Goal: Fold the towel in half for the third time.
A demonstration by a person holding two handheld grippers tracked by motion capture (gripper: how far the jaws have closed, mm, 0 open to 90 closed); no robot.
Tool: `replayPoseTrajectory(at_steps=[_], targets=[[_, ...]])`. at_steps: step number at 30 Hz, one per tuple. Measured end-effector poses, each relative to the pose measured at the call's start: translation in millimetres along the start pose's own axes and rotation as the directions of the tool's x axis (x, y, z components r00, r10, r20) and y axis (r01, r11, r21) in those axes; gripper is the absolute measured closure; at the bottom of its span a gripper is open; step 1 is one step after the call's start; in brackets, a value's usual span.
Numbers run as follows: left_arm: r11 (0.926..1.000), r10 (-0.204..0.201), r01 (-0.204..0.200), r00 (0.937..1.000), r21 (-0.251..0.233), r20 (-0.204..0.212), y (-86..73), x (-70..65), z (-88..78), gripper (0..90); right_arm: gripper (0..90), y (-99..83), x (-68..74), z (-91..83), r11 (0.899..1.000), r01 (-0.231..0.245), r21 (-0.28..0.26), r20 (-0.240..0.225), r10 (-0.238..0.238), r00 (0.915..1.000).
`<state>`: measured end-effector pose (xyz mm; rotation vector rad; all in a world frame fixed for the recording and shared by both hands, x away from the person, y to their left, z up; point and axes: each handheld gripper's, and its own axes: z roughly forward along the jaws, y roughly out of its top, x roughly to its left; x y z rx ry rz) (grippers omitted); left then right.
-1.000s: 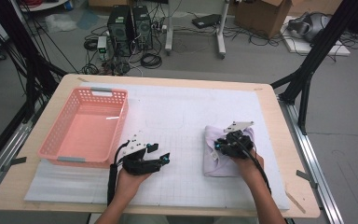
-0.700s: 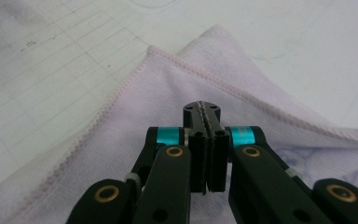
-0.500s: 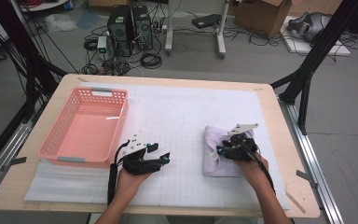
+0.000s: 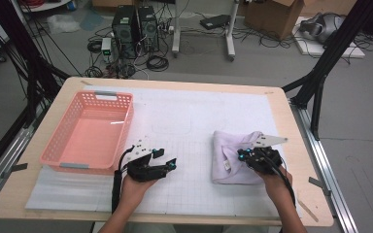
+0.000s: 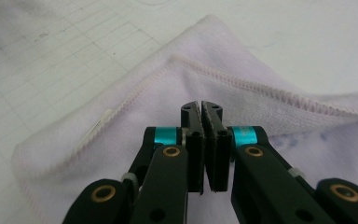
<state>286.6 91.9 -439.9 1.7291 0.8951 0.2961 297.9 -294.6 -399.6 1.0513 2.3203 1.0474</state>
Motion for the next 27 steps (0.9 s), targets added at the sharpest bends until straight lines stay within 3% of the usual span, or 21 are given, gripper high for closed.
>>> replayPoseTrajectory(at_steps=[5,8,13,15,17,20,22,25,27], targets=[[1.0,0.001,-0.001,1.0,0.0,0.002,0.2,-0.4,-0.1,37.0,87.0,-22.9,-7.9,-19.1,0.999,-0.036,-0.015,0.009,0.037,0.9993],[1.0,-0.003,0.003,1.0,0.001,0.002,0.1,-0.6,0.1,37.0,73.5,-30.0,-12.4,-27.2,0.998,-0.065,-0.017,0.024,0.066,0.9975],[1.0,0.0,0.0,1.0,-0.001,0.003,0.2,-0.9,0.3,37.0,55.9,-11.3,-16.2,-34.2,0.992,-0.089,-0.086,0.038,0.093,0.995],[1.0,0.0,0.0,1.0,0.001,0.003,0.2,-0.8,0.5,37.0,52.3,0.6,-15.9,-26.1,0.995,-0.061,-0.075,0.037,0.064,0.9972],[1.0,0.002,-0.002,1.0,-0.001,0.004,0.2,-1.0,0.6,37.0,51.6,9.7,-16.5,-11.5,0.998,-0.046,-0.03,0.024,0.047,0.9986],[1.0,0.002,-0.002,1.0,0.0,0.005,0.1,-1.1,0.6,37.0,54.5,13.0,-19.4,10.8,0.998,-0.039,0.05,0.027,0.037,0.9989],[1.0,0.004,-0.004,1.0,0.004,0.007,-0.2,-1.2,0.6,37.0,64.9,9.4,-21.7,18.1,0.993,-0.037,0.11,0.033,0.034,0.9989],[1.0,0.003,-0.003,1.0,0.005,0.005,-0.5,-0.9,0.7,37.0,85.4,0.3,-23.4,13.4,0.992,-0.034,0.12,0.013,0.033,0.9994],[1.0,0.006,-0.006,1.0,0.004,0.006,-0.3,-0.9,0.6,37.0,87.2,-4.9,-23.9,4.8,0.994,-0.029,0.106,0.018,0.027,0.9995]])
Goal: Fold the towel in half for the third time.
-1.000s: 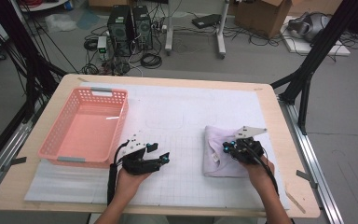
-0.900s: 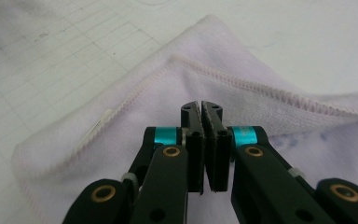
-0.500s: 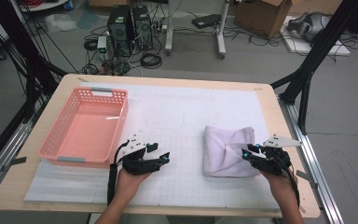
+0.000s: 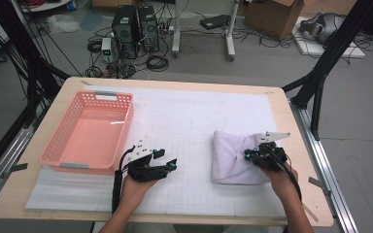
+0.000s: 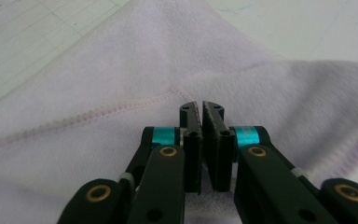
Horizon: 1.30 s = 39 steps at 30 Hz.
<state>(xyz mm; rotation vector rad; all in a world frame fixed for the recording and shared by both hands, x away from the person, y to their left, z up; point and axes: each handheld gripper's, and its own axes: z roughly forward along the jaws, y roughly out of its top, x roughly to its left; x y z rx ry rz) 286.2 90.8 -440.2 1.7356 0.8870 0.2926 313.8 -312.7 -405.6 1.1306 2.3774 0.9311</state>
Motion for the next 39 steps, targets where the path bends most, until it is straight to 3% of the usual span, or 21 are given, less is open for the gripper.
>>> replayPoseTrajectory(at_steps=[7,9,13,16,20,24,28,31,39], targets=[[1.0,0.0,0.0,1.0,-0.004,-0.006,0.3,0.6,-1.0,37.0,86.8,-27.2,-1.0,-36.6,0.995,-0.015,-0.099,-0.004,0.014,0.9999],[1.0,0.0,0.0,1.0,-0.004,-0.006,0.3,0.9,-0.9,37.0,86.0,-37.2,-2.2,-44.5,0.994,-0.02,-0.104,0.0,0.02,0.9998],[1.0,0.001,-0.001,1.0,-0.003,-0.006,0.3,0.5,-0.8,37.0,72.9,-50.5,-4.5,-55.2,0.993,-0.057,-0.106,0.01,0.059,0.9982],[1.0,0.002,-0.002,1.0,-0.005,-0.006,0.2,0.1,-0.2,37.0,65.6,-43.7,-4.1,-66.0,0.982,-0.081,-0.172,0.01,0.084,0.9964],[1.0,0.005,-0.005,1.0,-0.005,-0.007,0.3,0.1,-0.1,37.0,62.7,-19.3,0.1,-68.8,0.971,-0.065,-0.23,0.034,0.075,0.9966],[1.0,0.006,-0.006,1.0,-0.004,-0.003,0.3,0.2,0.0,37.0,66.0,0.1,4.7,-50.0,0.984,-0.05,-0.172,0.035,0.057,0.9978],[1.0,0.004,-0.004,1.0,-0.004,-0.003,0.3,0.0,-0.3,37.0,69.2,2.9,1.4,-33.1,0.993,-0.059,-0.106,0.028,0.062,0.9977],[1.0,0.006,-0.006,1.0,-0.006,-0.003,0.3,0.3,-0.6,37.0,71.8,-7.1,0.3,-30.7,0.997,-0.056,-0.054,0.018,0.057,0.9982],[1.0,0.005,-0.005,1.0,-0.001,-0.003,0.2,-1.4,-0.1,37.0,72.3,-59.3,-2.2,-46.7,0.997,-0.079,-0.025,0.04,0.08,0.996]])
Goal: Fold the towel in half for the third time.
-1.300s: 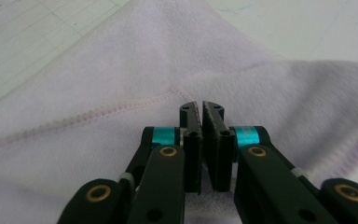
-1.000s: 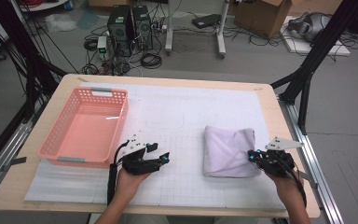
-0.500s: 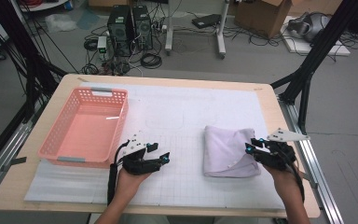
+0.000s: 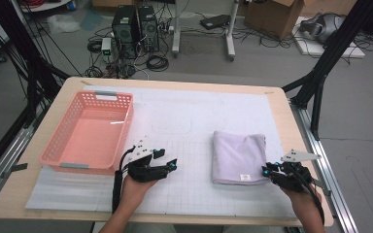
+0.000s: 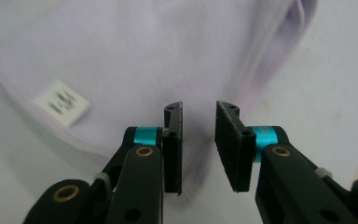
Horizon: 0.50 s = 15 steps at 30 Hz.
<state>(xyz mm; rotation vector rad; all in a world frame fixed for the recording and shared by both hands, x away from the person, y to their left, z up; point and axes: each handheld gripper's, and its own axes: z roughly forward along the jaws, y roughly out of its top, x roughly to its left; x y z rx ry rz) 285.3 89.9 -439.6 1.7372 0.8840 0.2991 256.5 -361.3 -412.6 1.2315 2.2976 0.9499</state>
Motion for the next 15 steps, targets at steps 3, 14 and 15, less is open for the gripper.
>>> replayPoseTrajectory(at_steps=[3,14,15], targets=[[1.0,0.001,-0.001,1.0,0.001,-0.002,-0.3,0.2,0.1,37.0,71.5,-10.9,-1.7,-2.3,1.0,-0.019,0.004,-0.006,0.019,0.9998],[1.0,0.002,-0.002,1.0,0.002,0.0,-0.4,0.0,0.6,37.0,70.4,19.8,10.3,17.1,0.995,0.026,-0.093,0.016,-0.025,0.9996],[1.0,0.005,-0.005,1.0,0.004,0.002,-0.4,0.0,0.7,37.0,69.7,17.4,10.7,22.3,0.997,0.031,-0.065,0.024,-0.03,0.9993]])
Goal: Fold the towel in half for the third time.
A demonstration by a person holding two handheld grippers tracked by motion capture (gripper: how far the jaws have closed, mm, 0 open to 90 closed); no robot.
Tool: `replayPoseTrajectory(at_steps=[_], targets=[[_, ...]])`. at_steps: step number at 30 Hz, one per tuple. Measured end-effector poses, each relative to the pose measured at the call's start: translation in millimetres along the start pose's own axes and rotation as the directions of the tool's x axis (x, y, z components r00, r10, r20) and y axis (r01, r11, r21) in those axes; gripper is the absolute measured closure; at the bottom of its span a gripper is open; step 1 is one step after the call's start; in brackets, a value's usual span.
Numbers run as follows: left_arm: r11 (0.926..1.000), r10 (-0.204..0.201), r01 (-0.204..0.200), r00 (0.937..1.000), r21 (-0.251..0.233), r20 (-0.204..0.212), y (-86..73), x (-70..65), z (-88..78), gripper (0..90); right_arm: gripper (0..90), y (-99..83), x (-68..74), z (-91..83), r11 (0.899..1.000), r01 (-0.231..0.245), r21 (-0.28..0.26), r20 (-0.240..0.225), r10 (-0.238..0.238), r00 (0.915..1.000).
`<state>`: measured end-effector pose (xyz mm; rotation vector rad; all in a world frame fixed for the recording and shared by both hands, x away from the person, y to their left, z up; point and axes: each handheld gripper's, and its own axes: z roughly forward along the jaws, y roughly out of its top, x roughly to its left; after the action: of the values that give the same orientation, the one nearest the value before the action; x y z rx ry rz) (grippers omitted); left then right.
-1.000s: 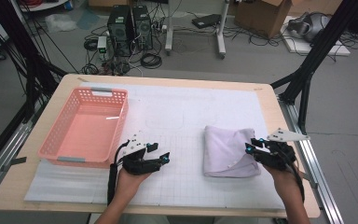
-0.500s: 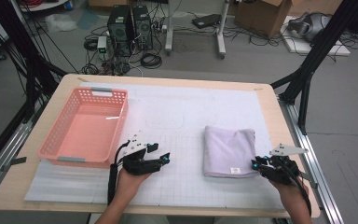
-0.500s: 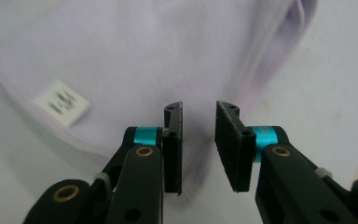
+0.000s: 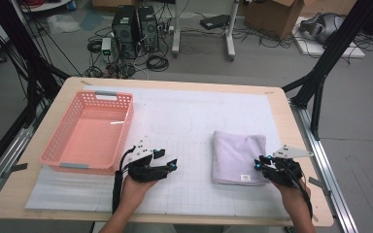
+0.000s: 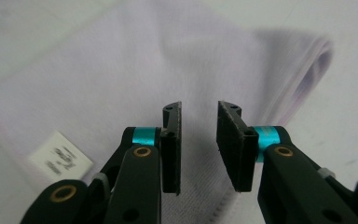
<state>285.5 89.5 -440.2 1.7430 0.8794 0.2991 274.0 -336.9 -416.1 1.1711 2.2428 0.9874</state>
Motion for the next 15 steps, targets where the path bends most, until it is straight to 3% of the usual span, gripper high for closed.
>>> replayPoseTrajectory(at_steps=[2,7,9,12,15], targets=[[1.0,-0.002,0.002,1.0,0.001,-0.001,-0.2,-0.3,-0.1,37.0,68.5,-9.0,-0.8,3.7,1.0,-0.003,0.028,0.015,0.003,0.9999],[1.0,-0.002,0.002,1.0,-0.004,-0.006,0.0,0.7,-1.5,37.0,65.5,-21.3,-9.2,-7.9,0.999,-0.04,0.017,0.023,0.04,0.9989],[1.0,-0.004,0.004,1.0,-0.004,-0.006,0.0,0.8,-1.3,37.0,62.4,-14.8,-8.9,-10.7,0.999,-0.033,0.018,0.029,0.033,0.999],[1.0,-0.003,0.003,1.0,-0.001,-0.003,-0.1,0.7,-1.0,37.0,58.4,3.4,-7.7,-11.6,0.999,-0.03,-0.033,0.019,0.03,0.9994],[1.0,-0.004,0.004,1.0,-0.002,-0.005,-0.3,0.8,-0.8,37.0,57.0,25.8,-6.4,1.4,0.999,0.004,-0.047,0.014,-0.004,0.9999]])
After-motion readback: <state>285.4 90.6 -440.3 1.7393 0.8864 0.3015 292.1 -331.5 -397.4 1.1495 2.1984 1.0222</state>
